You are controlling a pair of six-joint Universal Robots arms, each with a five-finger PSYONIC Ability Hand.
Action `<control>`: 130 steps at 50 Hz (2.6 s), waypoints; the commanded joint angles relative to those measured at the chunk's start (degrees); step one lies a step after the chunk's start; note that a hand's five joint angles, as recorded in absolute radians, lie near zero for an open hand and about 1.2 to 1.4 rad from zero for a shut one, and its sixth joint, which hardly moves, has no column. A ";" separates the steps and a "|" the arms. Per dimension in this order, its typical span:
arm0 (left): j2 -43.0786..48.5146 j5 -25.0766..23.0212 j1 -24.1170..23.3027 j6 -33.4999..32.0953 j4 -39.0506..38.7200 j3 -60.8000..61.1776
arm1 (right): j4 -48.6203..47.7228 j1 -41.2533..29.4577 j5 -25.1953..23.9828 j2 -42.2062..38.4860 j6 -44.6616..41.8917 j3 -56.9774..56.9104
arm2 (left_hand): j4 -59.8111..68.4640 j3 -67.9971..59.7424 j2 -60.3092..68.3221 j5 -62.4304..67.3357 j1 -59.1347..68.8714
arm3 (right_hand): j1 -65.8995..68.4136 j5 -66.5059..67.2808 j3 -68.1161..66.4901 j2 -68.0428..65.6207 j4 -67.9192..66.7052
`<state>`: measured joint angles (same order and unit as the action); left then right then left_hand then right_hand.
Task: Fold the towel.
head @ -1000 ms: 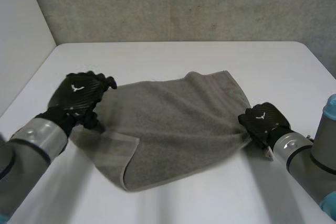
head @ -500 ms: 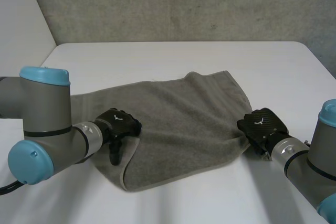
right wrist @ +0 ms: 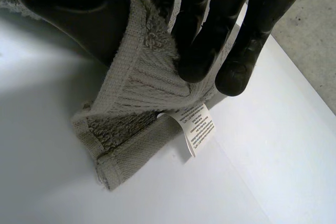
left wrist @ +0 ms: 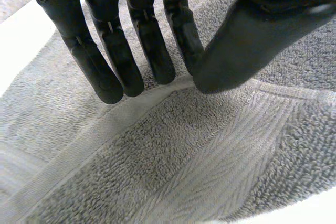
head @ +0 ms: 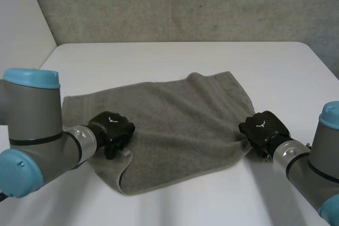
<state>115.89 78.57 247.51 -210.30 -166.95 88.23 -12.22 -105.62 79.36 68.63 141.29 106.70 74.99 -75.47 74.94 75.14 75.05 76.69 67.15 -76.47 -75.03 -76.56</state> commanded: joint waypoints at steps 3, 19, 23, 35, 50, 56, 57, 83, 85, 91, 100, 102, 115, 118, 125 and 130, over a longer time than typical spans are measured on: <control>-5.93 0.09 0.52 -0.11 -0.83 6.06 | 0.00 -0.02 0.01 0.01 -0.05 0.09 | 4.36 -3.88 4.41 -5.79 4.30 | 3.31 2.85 -3.53 -4.97 -3.44; -8.14 -0.35 0.79 -0.55 -9.10 9.06 | 0.09 -0.29 0.09 -0.07 -0.05 0.09 | -46.61 47.09 -46.56 -56.76 -46.67 | 3.31 2.85 -3.53 -4.97 -3.44; -6.56 -0.35 -0.97 -0.90 -8.74 8.45 | 0.09 -0.29 0.09 -0.07 -0.05 0.09 | -46.61 47.09 -46.56 -56.76 -46.67 | 3.31 2.85 -3.53 -4.97 -3.44; 0.91 0.18 -2.38 -6.17 -8.74 5.46 | 0.09 -0.29 0.18 -0.07 -0.14 0.09 | -46.94 47.43 -46.89 -57.10 -47.00 | 3.31 2.85 -3.53 -4.97 -3.44; 2.23 0.36 -2.29 -6.26 -8.74 4.40 | 0.09 -0.29 0.18 -0.42 -0.14 0.09 | -46.27 46.76 -46.22 -56.43 -46.33 | 3.31 2.85 -3.53 -4.97 -3.44; 1.97 0.53 -2.29 -6.26 -8.57 5.02 | 0.09 -0.29 0.18 -0.42 -0.14 0.00 | -27.70 28.18 -27.64 -37.85 -27.75 | 3.31 2.85 -3.53 -4.97 -3.44; 1.62 0.53 -2.29 -6.18 -8.57 5.28 | 0.09 -0.29 0.18 -0.42 -0.23 0.00 | -21.27 21.76 -21.22 -31.43 -21.33 | 3.31 2.85 -3.53 -4.97 -3.44; -9.62 0.71 1.13 -6.18 -7.87 15.20 | 0.26 -0.38 0.18 -0.51 -0.23 0.09 | 5.01 -4.53 5.06 -5.14 4.95 | 3.31 2.85 -3.53 -4.97 -3.44; -10.69 0.71 2.28 -6.18 -7.87 16.27 | 0.26 -0.46 0.18 -0.42 -0.23 0.09 | 5.01 -4.53 5.06 -5.14 4.95 | 3.31 2.85 -3.53 -4.97 -3.44; -16.21 0.01 8.50 -6.09 -9.00 22.32 | 0.61 -0.46 0.18 0.28 -0.14 0.44 | 5.01 -4.53 5.06 -5.14 4.95 | 3.31 2.85 -3.53 -4.97 -3.44; -25.70 -1.58 13.00 -5.74 -15.50 34.01 | 0.61 -2.48 0.36 0.63 -0.14 0.79 | -5.62 6.11 -5.57 -15.78 -5.68 | 3.31 2.85 -3.53 -4.97 -3.44; -27.37 -1.75 13.09 -5.82 -16.90 35.59 | 0.61 -2.57 0.36 0.54 -0.14 0.88 | -17.72 18.21 -17.67 -27.88 -17.78 | 3.31 2.85 -3.53 -4.97 -3.44; -37.67 -2.28 11.95 -5.83 -23.07 40.26 | 0.61 -2.66 0.36 0.19 -0.14 0.88 | -50.31 50.79 -50.26 -60.46 -50.37 | 3.31 2.85 -3.53 -4.97 -3.44; -37.15 -3.85 11.51 -6.17 -22.90 40.79 | 0.61 -2.75 0.36 0.28 -0.14 0.97 | -50.14 50.62 -50.09 -60.30 -50.20 | 3.31 2.85 -3.53 -4.97 -3.44; -37.05 -8.51 11.33 -7.05 -22.72 44.21 | 0.61 -2.75 0.36 0.02 -0.23 0.88 | -48.29 48.78 -48.24 -58.45 -48.35 | 3.31 2.85 -3.53 -4.97 -3.44; -36.79 -8.70 11.33 -12.57 -22.46 45.88 | 0.53 -2.75 0.27 -0.16 -0.23 0.88 | -46.94 47.43 -46.89 -57.10 -47.00 | 3.31 2.85 -3.53 -4.97 -3.44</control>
<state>78.84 70.76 258.81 -217.52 -189.72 131.93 -11.62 -108.37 79.70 68.70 141.10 107.63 31.12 -30.23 30.85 30.26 31.07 76.69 67.11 -76.48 -75.03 -76.56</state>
